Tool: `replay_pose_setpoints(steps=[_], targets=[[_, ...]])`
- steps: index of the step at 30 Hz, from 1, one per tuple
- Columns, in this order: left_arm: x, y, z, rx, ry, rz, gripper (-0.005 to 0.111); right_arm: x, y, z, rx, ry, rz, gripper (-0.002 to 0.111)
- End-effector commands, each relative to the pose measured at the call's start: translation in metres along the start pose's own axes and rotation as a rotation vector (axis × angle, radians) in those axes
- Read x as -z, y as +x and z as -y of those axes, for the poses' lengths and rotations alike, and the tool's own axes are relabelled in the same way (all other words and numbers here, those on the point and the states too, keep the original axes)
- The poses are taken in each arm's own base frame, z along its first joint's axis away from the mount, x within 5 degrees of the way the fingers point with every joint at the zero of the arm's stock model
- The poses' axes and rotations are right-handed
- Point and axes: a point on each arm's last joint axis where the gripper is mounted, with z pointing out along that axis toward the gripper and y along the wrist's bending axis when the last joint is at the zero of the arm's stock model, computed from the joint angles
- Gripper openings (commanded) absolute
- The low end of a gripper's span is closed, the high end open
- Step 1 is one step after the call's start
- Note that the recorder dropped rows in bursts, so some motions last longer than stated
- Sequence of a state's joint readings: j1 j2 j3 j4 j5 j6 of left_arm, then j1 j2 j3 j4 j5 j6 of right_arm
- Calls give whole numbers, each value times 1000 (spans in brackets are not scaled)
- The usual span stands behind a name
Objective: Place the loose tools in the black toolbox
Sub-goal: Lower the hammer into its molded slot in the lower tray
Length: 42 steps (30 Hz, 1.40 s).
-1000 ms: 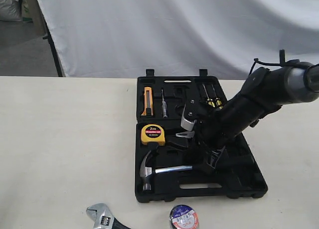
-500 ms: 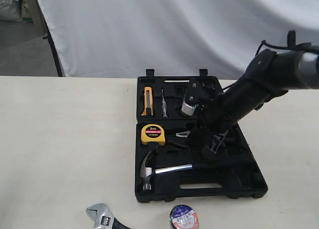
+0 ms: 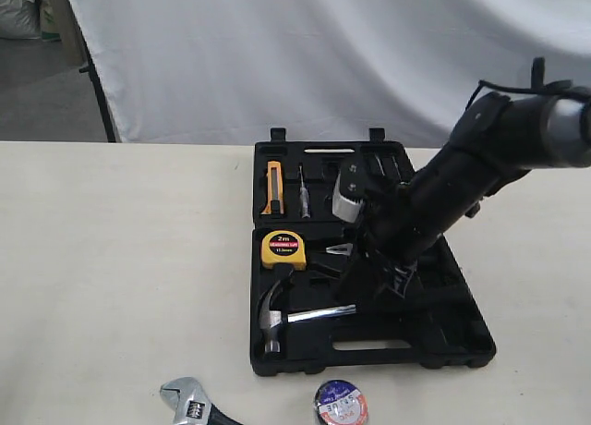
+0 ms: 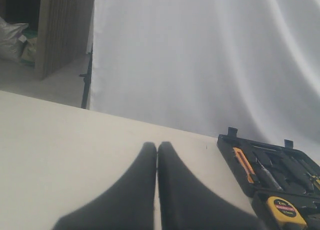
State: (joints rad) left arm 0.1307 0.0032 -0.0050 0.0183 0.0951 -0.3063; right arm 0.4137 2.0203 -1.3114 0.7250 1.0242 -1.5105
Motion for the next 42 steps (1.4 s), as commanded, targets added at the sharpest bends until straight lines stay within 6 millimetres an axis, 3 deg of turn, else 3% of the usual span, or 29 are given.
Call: replay_pose_setpoints(steps=[1,7,22,25,30,33,36,42], targets=[[0,-2,-1,0,-21,20,1,-29,20,13,-8,-28,-53,0],[0,-2,-1,0,-21,20,1,-66,52,30,-45,-17,-157,0],[0,-2,-1,0,-21,20,1,-61,49,28,-72,-16,-151,0],[0,-2,-1,0,-21,20,1,-51,41,27,-62,9,-129,0],[0,-2,-1,0,-21,20,1,-3,-2,24,-202,133,21,0],[0,-2,-1,0,-21,20,1,6,-6,20,-198,151,34,0],[0,-2,-1,0,-21,20,1,0,-1,22,-192,137,2,0],[0,-2,-1,0,-21,20,1,-34,30,25,-182,1,-161,0]])
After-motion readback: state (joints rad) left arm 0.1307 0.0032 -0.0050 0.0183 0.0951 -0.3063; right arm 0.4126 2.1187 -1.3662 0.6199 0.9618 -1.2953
